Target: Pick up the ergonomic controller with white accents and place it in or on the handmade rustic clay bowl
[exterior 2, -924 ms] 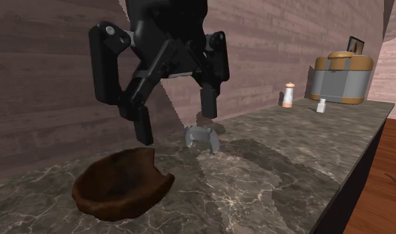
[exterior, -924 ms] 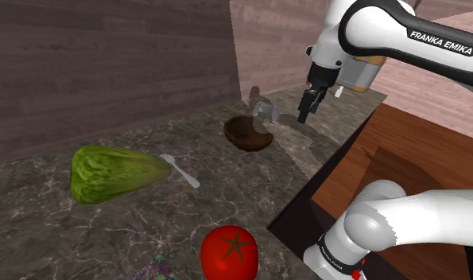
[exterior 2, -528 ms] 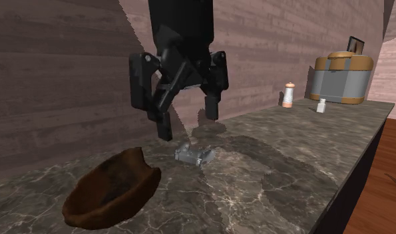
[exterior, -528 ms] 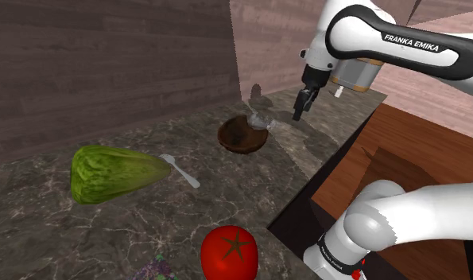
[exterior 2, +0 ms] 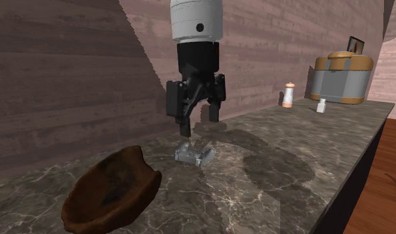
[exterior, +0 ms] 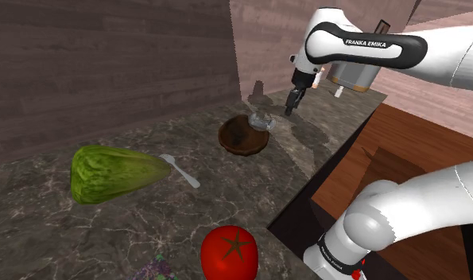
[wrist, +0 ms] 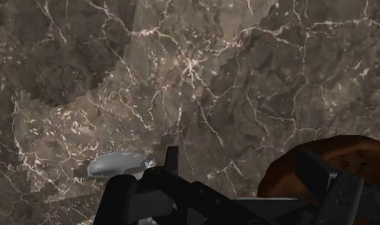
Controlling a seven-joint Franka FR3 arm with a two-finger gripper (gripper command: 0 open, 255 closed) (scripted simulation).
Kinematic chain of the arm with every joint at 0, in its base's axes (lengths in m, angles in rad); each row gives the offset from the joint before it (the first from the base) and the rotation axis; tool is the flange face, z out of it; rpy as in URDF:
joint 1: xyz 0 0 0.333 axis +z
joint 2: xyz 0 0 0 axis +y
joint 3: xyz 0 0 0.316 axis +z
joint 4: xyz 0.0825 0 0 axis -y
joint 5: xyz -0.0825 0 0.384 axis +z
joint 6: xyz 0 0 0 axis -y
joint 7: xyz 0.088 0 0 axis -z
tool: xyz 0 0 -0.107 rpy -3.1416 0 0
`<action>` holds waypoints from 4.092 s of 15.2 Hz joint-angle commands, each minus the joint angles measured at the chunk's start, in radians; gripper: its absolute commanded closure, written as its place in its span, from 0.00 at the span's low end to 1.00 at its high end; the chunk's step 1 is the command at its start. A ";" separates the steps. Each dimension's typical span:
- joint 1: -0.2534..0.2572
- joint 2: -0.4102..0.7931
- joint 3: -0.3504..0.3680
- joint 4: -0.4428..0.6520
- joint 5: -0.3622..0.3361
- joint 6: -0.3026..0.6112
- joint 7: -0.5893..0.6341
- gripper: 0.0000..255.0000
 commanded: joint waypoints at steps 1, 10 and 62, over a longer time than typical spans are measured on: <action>0.001 0.068 -0.032 0.040 0.003 0.037 -0.050 0.00; -0.003 0.393 -0.144 0.261 0.092 0.160 -0.280 0.00; -0.002 0.621 -0.137 0.231 0.219 0.390 -0.478 0.00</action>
